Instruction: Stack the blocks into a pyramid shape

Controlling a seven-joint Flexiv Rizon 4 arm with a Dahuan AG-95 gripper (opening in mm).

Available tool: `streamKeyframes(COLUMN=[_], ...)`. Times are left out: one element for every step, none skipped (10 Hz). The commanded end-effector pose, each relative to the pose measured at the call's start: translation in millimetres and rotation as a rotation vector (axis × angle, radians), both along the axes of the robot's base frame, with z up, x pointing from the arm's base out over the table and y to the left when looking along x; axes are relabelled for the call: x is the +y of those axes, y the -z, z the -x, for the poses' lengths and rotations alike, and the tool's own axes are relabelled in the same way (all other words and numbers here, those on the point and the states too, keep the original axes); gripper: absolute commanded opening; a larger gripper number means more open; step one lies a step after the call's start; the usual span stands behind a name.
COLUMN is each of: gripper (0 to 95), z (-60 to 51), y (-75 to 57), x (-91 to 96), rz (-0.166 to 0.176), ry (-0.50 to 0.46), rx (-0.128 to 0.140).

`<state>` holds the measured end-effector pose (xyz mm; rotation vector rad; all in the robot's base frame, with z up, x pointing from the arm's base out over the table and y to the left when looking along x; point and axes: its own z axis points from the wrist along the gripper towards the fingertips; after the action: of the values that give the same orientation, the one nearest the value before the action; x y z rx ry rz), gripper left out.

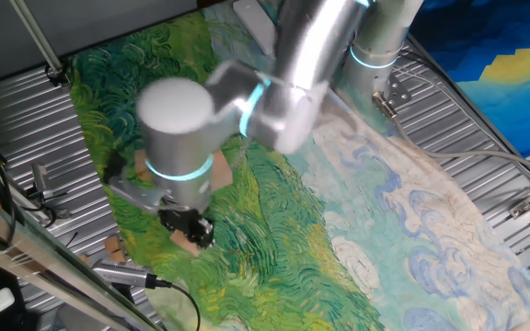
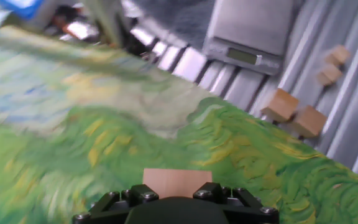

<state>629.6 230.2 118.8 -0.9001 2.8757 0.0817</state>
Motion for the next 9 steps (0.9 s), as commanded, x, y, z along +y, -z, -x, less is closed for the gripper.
streamKeyframes(gripper=[0.0,0.0,0.0,0.0,0.0,0.0,0.0,0.0,0.0], z=[13.7,18.6,24.4,32.9,38.7,43.7,48.3,56.8,60.6], y=[-14.4,-16.1,-16.8,-18.0,-19.5,-21.9,-22.1,-20.0,-18.1], x=[-9.5,-10.8,-11.4,-11.8,-12.5,-14.5,-17.7,-19.6,-18.1], rz=[-0.007,-0.006,-0.008,-0.018,-0.026,-0.039,-0.068,-0.093,-0.096], ry=[-0.207,-0.316,-0.365,-0.394,-0.410,-0.427,-0.461,-0.476,-0.479], rx=[0.094,0.109,0.114,0.108,0.112,0.114,0.109,0.103,0.099])
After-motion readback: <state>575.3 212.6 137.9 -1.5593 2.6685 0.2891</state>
